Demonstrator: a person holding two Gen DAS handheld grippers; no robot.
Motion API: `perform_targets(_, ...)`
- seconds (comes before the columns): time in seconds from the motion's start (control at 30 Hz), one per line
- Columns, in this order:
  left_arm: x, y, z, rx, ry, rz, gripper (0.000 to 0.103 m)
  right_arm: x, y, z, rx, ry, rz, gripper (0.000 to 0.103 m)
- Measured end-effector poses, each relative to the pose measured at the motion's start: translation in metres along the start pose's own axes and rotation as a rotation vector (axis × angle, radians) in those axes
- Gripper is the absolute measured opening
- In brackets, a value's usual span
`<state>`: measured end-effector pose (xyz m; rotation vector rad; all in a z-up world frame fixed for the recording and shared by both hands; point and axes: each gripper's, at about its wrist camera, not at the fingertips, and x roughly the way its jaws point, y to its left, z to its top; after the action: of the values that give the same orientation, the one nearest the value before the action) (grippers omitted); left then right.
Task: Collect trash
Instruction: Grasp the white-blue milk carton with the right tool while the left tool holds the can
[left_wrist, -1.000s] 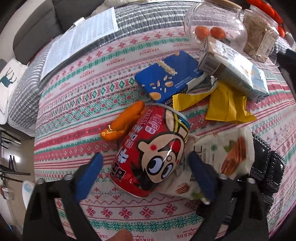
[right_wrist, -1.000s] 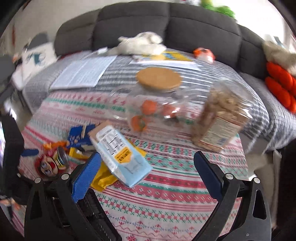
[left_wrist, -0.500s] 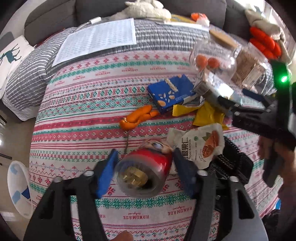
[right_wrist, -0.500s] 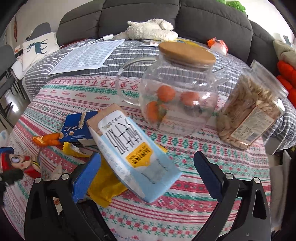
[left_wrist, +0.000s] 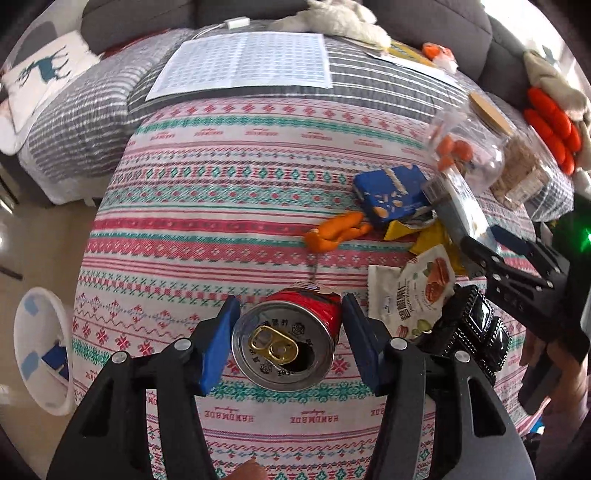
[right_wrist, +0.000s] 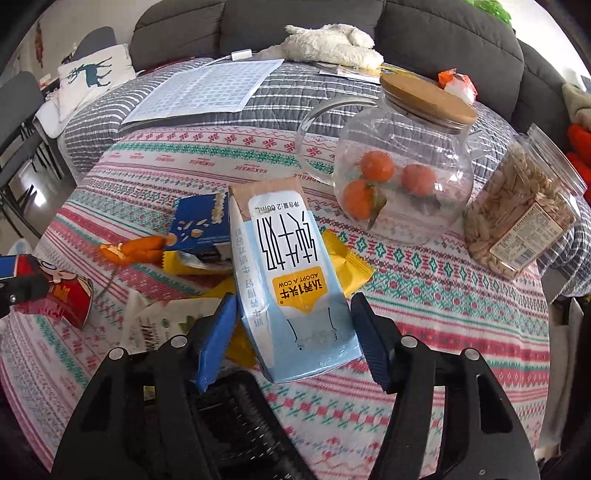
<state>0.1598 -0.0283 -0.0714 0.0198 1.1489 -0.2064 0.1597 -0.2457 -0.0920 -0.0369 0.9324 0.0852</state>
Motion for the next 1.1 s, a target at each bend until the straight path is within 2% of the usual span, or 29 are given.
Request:
perform_targets(0.17, -0.010, 0.017, 0.001, -0.060, -0.039, -0.018, 0.056, -0.027, 0.002, 0.002, 0.028, -0.090, -0.003, 0.059)
perform_targets(0.2, -0.013, 0.019, 0.002, -0.065, -0.049, -0.020, 0.056, -0.032, 0.003, 0.003, 0.034, -0.110, 0.001, 0.052)
perform_targets(0.23, -0.017, 0.022, 0.002, -0.074, -0.069, -0.022, 0.056, -0.037, 0.003, 0.005, 0.041, -0.121, 0.014, 0.025)
perform_targets(0.33, -0.028, 0.026, 0.004, -0.088, -0.111, -0.027, 0.056, -0.047, 0.005, 0.007, 0.058, -0.143, 0.028, 0.025)
perform_targets(0.43, -0.031, 0.029, 0.005, -0.089, -0.116, -0.029, 0.056, -0.044, 0.005, 0.005, 0.050, -0.122, 0.007, 0.025)
perform_targets(0.5, -0.032, 0.031, 0.003, -0.089, -0.111, -0.023, 0.056, -0.042, 0.000, 0.004, 0.064, -0.124, -0.022, 0.050)
perform_targets(0.53, -0.032, 0.032, 0.002, -0.088, -0.109, -0.020, 0.056, -0.042, -0.004, 0.004, 0.065, -0.133, -0.046, 0.078)
perform_targets(0.57, -0.032, 0.032, 0.001, -0.087, -0.108, -0.019, 0.056, -0.042, -0.007, 0.003, 0.066, -0.145, -0.067, 0.094)
perform_targets(0.63, -0.033, 0.036, 0.000, -0.090, -0.105, -0.018, 0.056, -0.041, -0.024, 0.005, 0.096, -0.168, -0.114, 0.096)
perform_targets(0.8, -0.025, 0.043, -0.003, -0.093, -0.069, -0.005, 0.056, -0.011, -0.081, 0.005, 0.275, -0.083, -0.101, 0.096)
perform_targets(0.9, -0.014, 0.044, -0.004, -0.093, -0.032, 0.015, 0.056, 0.006, -0.096, 0.001, 0.302, -0.042, -0.152, 0.096)
perform_targets(1.0, -0.001, 0.046, -0.005, -0.103, 0.009, 0.012, 0.056, 0.018, -0.105, -0.002, 0.340, -0.008, -0.125, 0.096)
perform_targets(1.1, 0.002, 0.044, -0.004, -0.101, 0.004, 0.025, 0.056, 0.027, -0.098, -0.002, 0.317, 0.007, -0.115, 0.096)
